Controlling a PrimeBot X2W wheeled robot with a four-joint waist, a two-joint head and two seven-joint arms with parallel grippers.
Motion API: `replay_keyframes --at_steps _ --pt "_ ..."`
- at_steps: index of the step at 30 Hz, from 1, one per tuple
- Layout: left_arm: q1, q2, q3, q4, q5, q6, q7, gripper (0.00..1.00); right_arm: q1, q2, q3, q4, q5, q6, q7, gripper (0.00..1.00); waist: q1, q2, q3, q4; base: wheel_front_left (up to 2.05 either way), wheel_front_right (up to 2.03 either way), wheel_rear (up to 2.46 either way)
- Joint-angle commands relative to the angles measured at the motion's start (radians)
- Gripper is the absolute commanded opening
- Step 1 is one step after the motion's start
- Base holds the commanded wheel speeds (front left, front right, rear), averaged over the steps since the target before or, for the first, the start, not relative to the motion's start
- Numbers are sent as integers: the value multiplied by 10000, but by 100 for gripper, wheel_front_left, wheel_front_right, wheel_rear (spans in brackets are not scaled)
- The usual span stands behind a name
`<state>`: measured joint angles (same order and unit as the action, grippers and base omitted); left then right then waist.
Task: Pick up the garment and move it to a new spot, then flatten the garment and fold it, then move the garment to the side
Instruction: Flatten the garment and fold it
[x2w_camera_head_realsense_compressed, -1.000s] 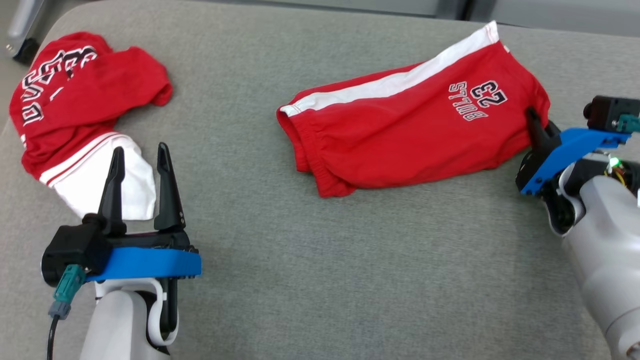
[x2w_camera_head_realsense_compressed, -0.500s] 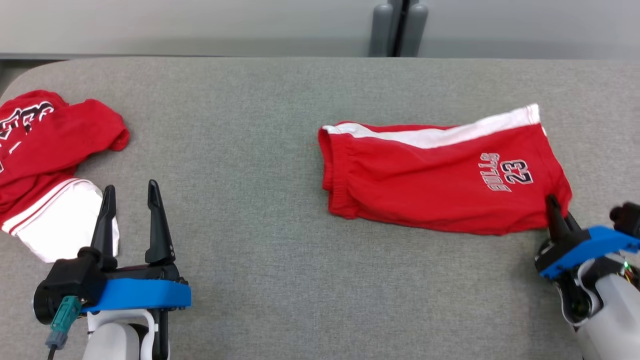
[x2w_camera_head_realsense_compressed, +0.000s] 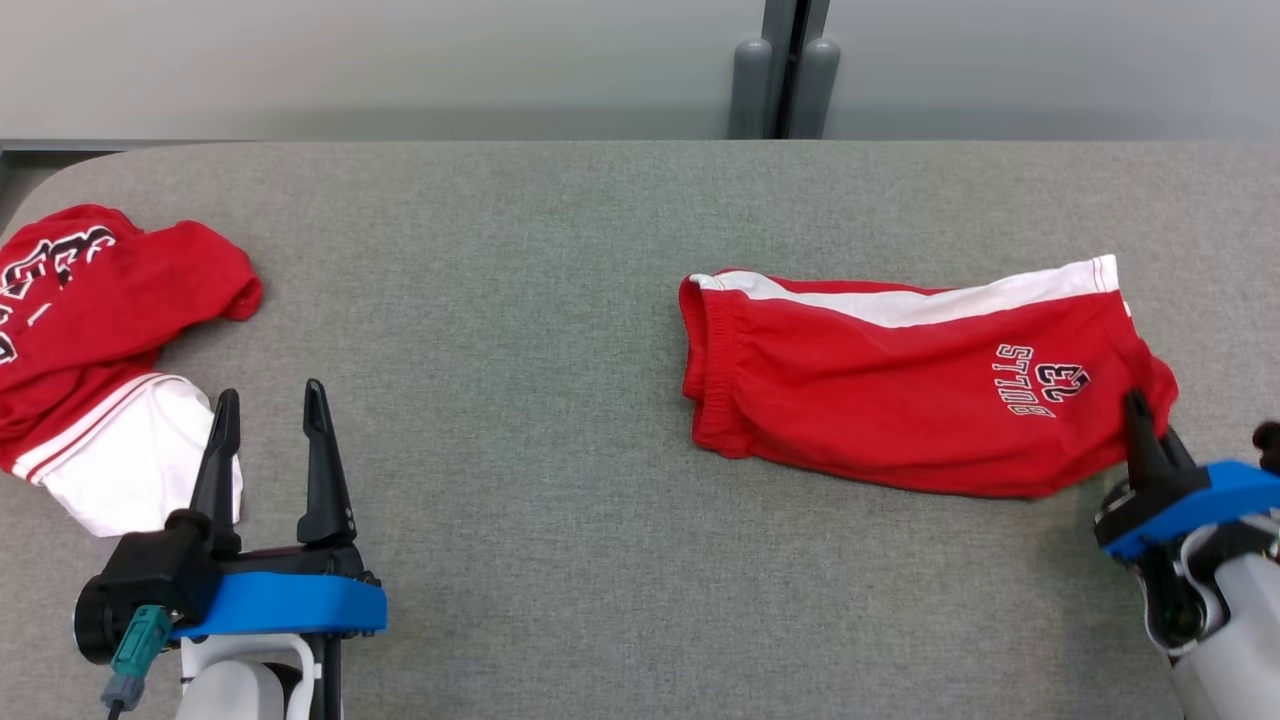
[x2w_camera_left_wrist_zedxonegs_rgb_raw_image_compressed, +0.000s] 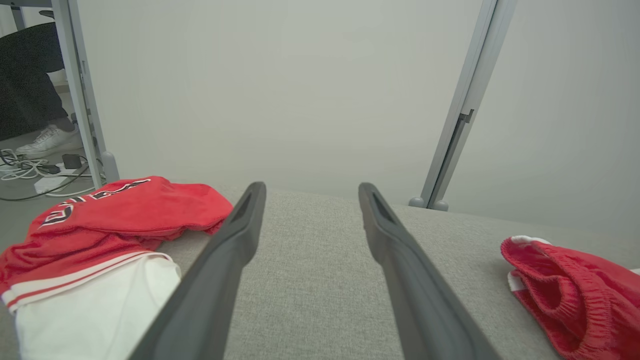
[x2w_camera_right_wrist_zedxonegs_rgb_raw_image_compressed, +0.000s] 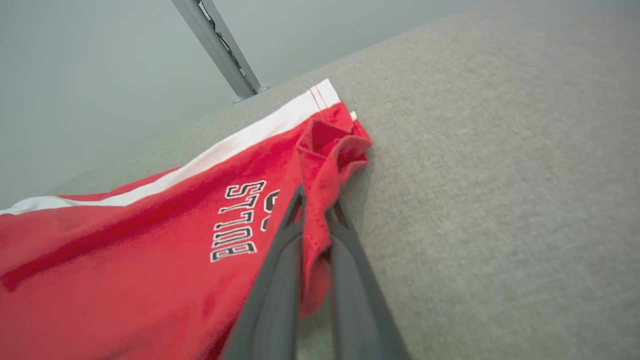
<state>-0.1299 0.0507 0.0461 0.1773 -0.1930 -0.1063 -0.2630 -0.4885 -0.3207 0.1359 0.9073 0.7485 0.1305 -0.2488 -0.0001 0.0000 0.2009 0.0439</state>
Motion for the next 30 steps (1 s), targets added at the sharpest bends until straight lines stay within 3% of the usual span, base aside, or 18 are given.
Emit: replay_keyframes --at_steps 1,10,18,30 --pt "16 -5 -45 14 30 -27 -26 100 -292 46 -24 -140 -119 5 -80 0 1 0 -41 20 0 0 0" --pt "159 -7 -205 111 -22 -21 -26 100 -1295 815 363 -909 -877 5 -17 0 1 0 -352 318 0 0 0" --pt "177 -5 -408 155 -116 21 -27 100 -1954 1767 1309 -934 -1612 5 352 0 1 0 -452 759 0 0 0" --pt "326 -7 -496 122 -230 129 -27 100 -891 2154 3298 -1139 -1934 5 551 0 1 0 -478 1144 0 0 0"
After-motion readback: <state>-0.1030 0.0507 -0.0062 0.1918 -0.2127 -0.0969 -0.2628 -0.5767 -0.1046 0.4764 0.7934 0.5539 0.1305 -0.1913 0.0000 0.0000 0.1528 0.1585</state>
